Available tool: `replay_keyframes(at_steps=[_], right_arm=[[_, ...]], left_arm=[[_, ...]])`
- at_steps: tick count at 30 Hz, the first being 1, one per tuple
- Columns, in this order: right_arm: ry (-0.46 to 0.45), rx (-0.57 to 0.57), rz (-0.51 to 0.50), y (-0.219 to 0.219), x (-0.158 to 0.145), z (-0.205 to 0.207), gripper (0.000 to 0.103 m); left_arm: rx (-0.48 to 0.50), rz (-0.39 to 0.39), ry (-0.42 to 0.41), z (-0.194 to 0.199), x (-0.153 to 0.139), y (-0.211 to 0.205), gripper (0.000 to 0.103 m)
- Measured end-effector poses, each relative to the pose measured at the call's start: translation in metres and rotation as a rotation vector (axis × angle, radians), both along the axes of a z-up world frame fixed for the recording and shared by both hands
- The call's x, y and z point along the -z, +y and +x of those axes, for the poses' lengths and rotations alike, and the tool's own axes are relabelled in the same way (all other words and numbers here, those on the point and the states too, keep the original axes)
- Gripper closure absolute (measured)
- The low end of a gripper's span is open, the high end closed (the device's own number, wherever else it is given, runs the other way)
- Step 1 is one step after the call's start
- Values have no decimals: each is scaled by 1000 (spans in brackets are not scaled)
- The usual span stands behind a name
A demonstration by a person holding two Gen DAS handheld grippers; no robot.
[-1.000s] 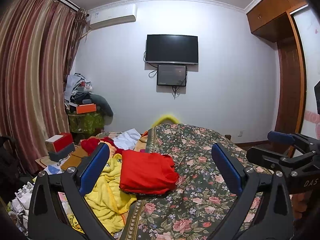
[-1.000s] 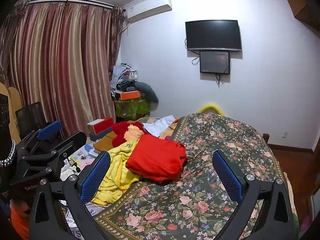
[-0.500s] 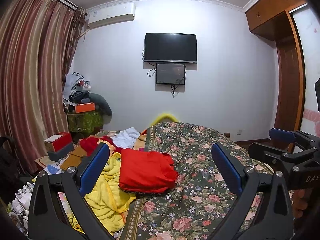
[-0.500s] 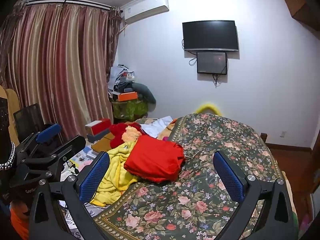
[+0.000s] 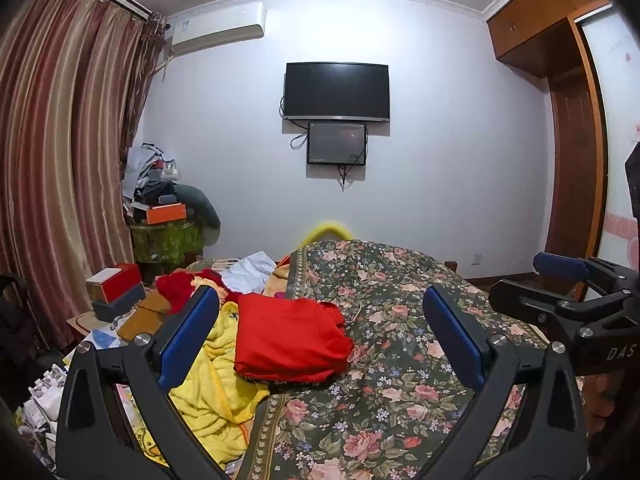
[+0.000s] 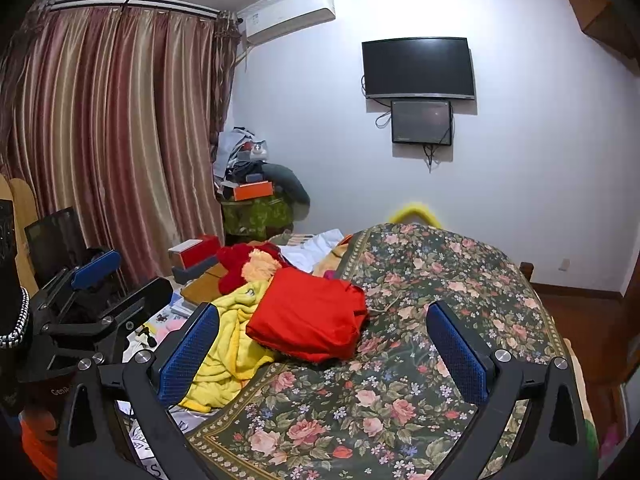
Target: Fold large clothes
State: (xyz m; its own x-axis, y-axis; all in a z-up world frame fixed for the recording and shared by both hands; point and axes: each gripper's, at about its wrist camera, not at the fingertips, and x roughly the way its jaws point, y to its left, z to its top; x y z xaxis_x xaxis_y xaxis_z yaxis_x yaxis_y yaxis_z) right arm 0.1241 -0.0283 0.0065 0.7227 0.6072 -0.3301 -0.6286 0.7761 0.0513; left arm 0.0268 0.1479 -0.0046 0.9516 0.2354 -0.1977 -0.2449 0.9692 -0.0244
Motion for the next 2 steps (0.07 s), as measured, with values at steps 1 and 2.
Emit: replay_keyframes(at_steps=[1,2], right_arm=[[1,0,0,0,1,0,0],[2,-1,-1,0,2,1,0]], left_arm=[[-3,-3,2,1,1,1,0],[-4,-6,4,2,1,2,0]])
